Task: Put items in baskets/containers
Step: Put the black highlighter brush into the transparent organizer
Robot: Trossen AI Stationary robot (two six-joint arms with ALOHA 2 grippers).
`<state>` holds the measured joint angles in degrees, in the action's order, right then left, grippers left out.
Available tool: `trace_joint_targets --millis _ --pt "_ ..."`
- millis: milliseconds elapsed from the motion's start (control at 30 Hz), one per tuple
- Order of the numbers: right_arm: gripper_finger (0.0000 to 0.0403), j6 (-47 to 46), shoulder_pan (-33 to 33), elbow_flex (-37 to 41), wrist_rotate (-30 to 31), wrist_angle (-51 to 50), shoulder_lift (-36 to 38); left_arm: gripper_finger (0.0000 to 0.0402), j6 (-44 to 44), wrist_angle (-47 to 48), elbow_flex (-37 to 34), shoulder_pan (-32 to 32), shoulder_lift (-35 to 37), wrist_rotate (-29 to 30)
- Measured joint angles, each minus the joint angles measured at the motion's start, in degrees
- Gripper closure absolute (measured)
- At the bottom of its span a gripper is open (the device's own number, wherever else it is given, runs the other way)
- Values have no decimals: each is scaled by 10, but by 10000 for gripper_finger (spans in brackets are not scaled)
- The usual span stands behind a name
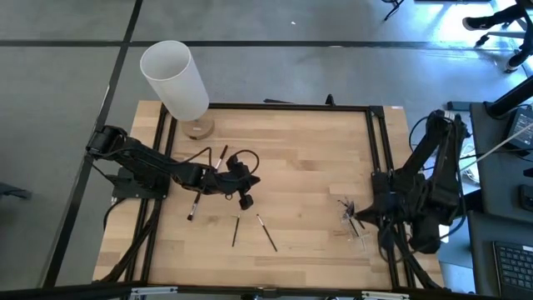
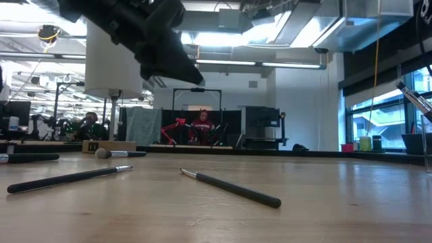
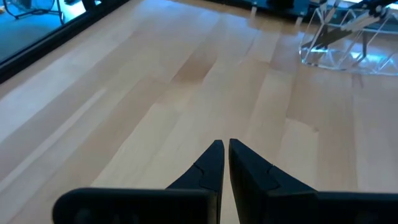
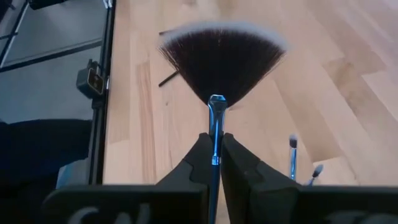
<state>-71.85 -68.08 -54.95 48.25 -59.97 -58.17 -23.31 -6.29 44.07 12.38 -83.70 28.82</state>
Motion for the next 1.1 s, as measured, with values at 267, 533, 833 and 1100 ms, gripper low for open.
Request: trace_joint_targets --millis 267,533,833,1100 --pt "382 -27 -5 0 51 -18 -42 382 0 -14 0 0 0 0" --pt "382 -57 -5 0 24 -34 -87 382 5 -14 0 0 0 1" --pt "365 -92 -5 0 -6 -34 -152 382 3 -17 0 0 0 -3" --pt "347 -288 4 0 -123 -125 -183 382 1 -31 0 0 0 -3"
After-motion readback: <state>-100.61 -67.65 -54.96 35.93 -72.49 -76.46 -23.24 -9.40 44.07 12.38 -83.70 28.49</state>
